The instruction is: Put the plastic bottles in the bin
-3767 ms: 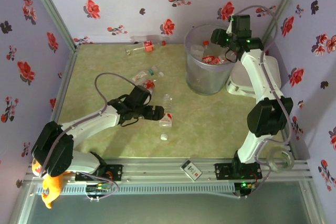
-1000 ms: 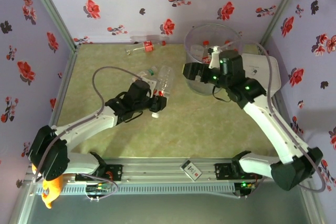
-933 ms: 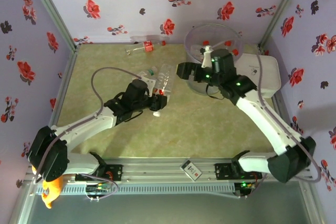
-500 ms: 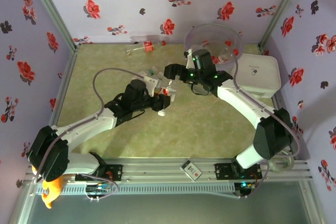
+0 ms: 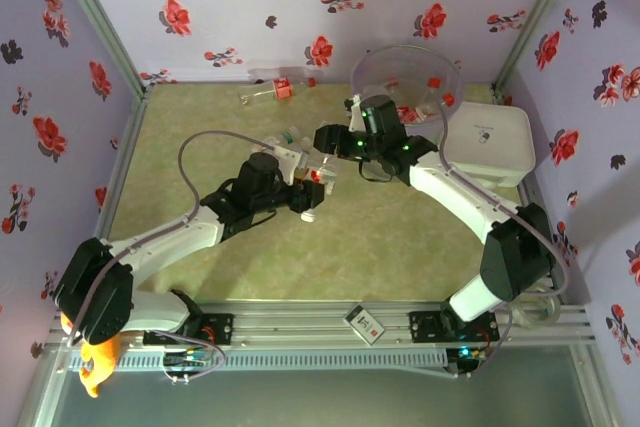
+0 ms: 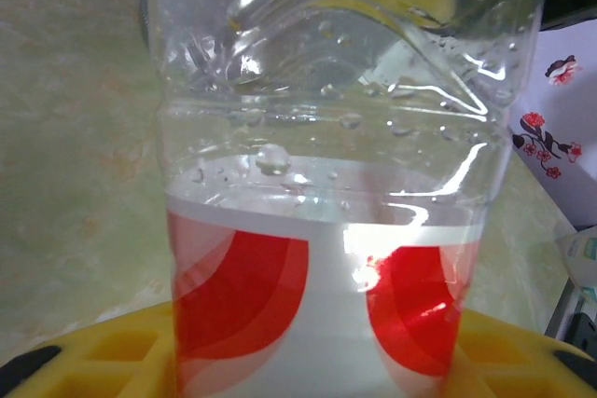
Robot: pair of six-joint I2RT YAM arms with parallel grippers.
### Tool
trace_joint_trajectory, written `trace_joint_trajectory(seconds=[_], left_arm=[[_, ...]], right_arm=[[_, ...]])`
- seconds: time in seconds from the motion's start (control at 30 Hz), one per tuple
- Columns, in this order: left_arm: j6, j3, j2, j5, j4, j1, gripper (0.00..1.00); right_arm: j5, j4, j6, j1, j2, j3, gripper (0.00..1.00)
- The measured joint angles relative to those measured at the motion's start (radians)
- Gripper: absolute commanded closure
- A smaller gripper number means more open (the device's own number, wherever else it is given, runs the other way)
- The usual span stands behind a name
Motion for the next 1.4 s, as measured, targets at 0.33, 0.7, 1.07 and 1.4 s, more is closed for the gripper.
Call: trace_joint_trajectory(seconds=[0.33, 0.7, 1.07, 1.4], left_arm=[[-0.004, -0.023, -0.059, -0.008, -0.018, 0.009, 0.0], [-0.028, -0.134, -0.364, -0.019, -0.158, 0.103, 0.0], [-0.072, -0.192, -0.431, -0.03, -0.204, 0.146, 0.0], [-0.084, -0.203, -0.407, -0.034, -0.202, 0.148, 0.0]], right_arm=[[0.003, -0.016, -0.008, 0.007, 0.001, 0.008, 0.53], [0.065, -0.189, -0.172, -0.029, 0.003, 0.312, 0.53], [0.082, -0.169, -0.209, -0.309, -0.017, 0.497, 0.53], [0.048, -0.01, -0.062, -0.561, 0.031, 0.511, 0.53]])
